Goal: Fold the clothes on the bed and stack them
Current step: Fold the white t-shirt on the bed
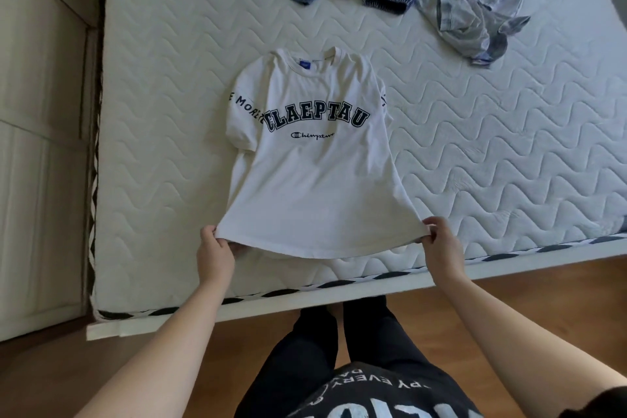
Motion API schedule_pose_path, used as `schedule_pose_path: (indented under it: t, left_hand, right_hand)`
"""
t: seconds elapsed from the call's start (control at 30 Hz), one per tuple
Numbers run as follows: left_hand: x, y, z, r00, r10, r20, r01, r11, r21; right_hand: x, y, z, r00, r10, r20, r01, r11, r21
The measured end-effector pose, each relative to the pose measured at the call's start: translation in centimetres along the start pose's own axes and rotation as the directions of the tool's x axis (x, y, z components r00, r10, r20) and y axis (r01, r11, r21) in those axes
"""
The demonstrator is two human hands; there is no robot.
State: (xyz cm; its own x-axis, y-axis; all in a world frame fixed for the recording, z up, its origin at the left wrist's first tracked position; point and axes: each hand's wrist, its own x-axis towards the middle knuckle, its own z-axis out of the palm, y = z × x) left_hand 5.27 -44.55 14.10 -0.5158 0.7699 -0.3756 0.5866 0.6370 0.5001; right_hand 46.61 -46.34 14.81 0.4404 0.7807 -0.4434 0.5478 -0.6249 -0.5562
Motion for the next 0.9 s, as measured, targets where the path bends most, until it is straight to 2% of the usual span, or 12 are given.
schedule_pose_path:
  t: [0.1,0.3,0.5,0.6,0.67,0.9]
  left_hand:
    - [0.4,1.3,-1.2,0.997,0.065,0.036,-0.064,0.998,-0.019]
    - [1.3,3.7,-4.5,0.985,0.163,0.061,-0.159,0.985,-0.067]
    - [2.6,9.2,-6.8,0.978,0.209,0.024,-0.206,0.973,-0.106]
    - [3.3,13.1,-8.2,0.986,0.163,0.026,-0.156,0.973,-0.173]
    - [4.0,15.9,-9.5,0.978,0.208,-0.018,-0.208,0.967,-0.148]
    - [5.4,26.7,-16.3,0.908,0.416,-0.040,-0.398,0.831,-0.388]
  right_hand:
    - [-0.4,-1.2,-1.0,0.999,-0.028,-0.017,0.028,1.000,0.004]
    - [0.9,-3.8,-4.0,0.971,-0.221,-0.090,0.214,0.973,-0.082]
    - [2.3,-9.2,-7.0,0.976,-0.200,-0.086,0.206,0.976,0.068]
    - [3.4,-13.0,-8.6,0.965,-0.236,-0.118,0.248,0.963,0.101]
    - [4.5,-15.7,-10.0,0.951,-0.279,-0.137,0.295,0.947,0.123]
    - [8.1,-26.5,-17.6,0.878,-0.442,-0.183,0.460,0.885,0.070]
